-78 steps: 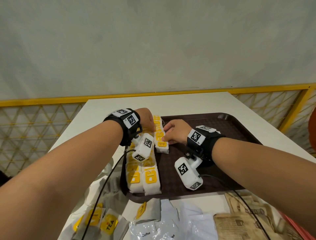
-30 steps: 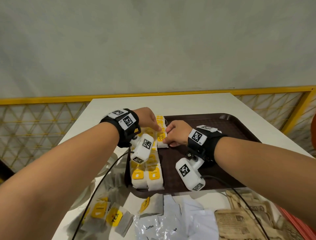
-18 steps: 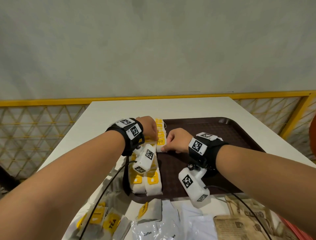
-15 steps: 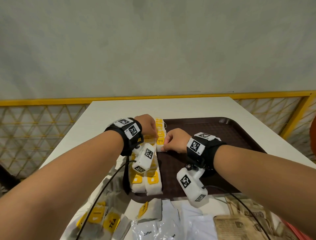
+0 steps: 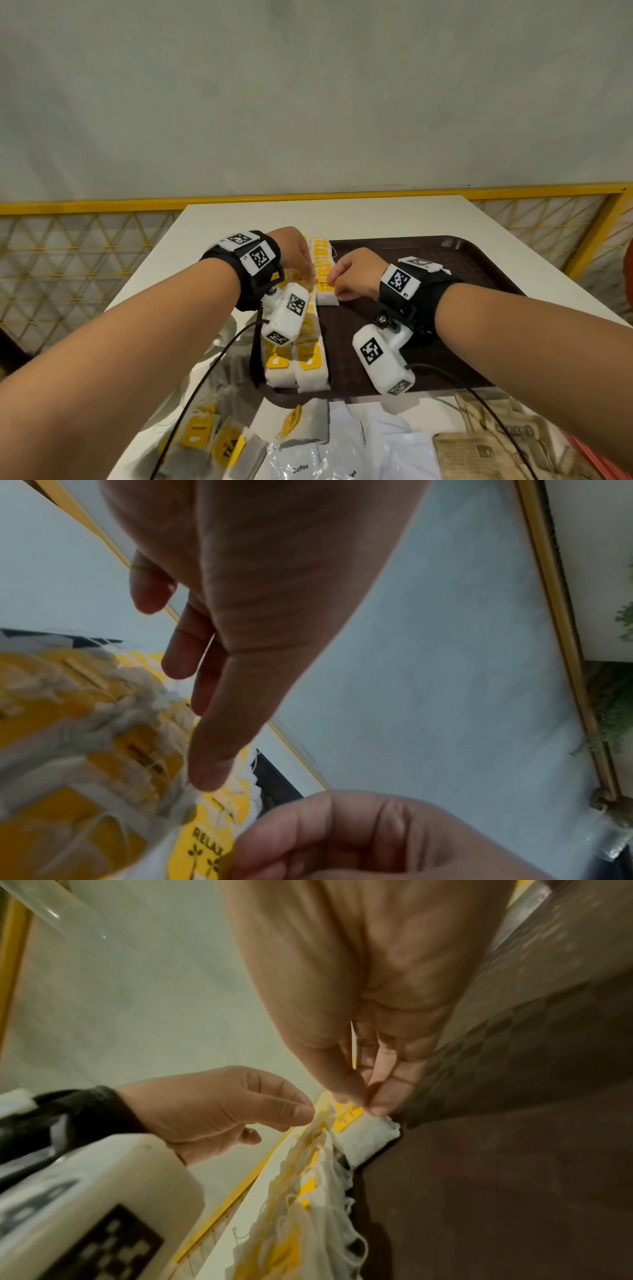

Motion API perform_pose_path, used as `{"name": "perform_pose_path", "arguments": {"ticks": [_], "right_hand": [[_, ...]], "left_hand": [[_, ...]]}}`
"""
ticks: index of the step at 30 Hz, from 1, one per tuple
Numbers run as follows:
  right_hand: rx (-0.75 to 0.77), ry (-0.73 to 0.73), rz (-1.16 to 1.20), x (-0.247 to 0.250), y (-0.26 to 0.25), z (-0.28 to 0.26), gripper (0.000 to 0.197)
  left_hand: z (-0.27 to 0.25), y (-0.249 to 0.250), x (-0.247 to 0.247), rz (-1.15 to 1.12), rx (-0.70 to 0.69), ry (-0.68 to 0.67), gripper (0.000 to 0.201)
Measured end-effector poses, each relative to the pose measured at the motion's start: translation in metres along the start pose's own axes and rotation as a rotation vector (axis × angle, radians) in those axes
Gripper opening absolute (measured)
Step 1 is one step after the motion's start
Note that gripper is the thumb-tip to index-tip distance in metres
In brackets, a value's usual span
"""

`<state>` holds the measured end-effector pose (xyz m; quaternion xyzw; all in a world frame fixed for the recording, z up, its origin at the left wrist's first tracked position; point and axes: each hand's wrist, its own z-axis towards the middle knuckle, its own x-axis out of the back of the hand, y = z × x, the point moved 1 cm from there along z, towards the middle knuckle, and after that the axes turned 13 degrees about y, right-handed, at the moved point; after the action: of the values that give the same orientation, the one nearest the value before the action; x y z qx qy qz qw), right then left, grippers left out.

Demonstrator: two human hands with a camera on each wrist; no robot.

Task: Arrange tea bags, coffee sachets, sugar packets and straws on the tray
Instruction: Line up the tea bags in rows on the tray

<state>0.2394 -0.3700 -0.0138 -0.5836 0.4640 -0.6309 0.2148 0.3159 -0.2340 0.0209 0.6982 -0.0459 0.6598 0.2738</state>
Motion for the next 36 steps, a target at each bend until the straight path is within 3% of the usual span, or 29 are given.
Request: {"name": "perform_pose_path", "arguments": {"ticks": [5,7,9,12,20,23,29,33,36], "right_hand": [[-0.041,0.142,0.099,-0.001,0.003,0.016,0.013],[-0.035,0.166,0.079,-0.002,-0.001,0.018,0.023],[0.035,0.09,-0.1,-0.007,-0.004,0.02,0.025],[0.01,0.119,-0.033,-0.016,-0.006,0.03,0.035],[-0.009,0.205,0.001,-0.012,-0.001,0.043,0.029],[-0.012,0.179,0.038,-0.008,0.001,0.047,0.026],[-0.017,0.123,0.039,-0.008,0.002,0.056,0.042],[-0.026,0.14,0.065,-0.01,0.003,0.057,0.039],[-0.06,0.155,0.124,-0.01,0.006,0.058,0.026]], "left_hand": [[0.001,-0.003,-0.001,0.011,0.04,-0.056,0.014],[0.004,-0.002,0.0,-0.023,0.056,-0.017,0.017],[0.007,-0.001,-0.001,-0.036,0.077,0.036,0.026],[0.011,0.0,-0.006,-0.027,0.106,0.067,0.035],[0.031,-0.002,-0.004,0.014,0.112,0.113,0.026],[0.038,0.003,-0.002,0.05,0.078,0.104,0.026],[0.046,0.011,-0.01,0.2,0.036,0.003,0.036],[0.052,0.009,-0.012,0.22,0.028,-0.036,0.034],[0.055,0.01,-0.008,0.224,0.01,-0.014,0.036]]}}
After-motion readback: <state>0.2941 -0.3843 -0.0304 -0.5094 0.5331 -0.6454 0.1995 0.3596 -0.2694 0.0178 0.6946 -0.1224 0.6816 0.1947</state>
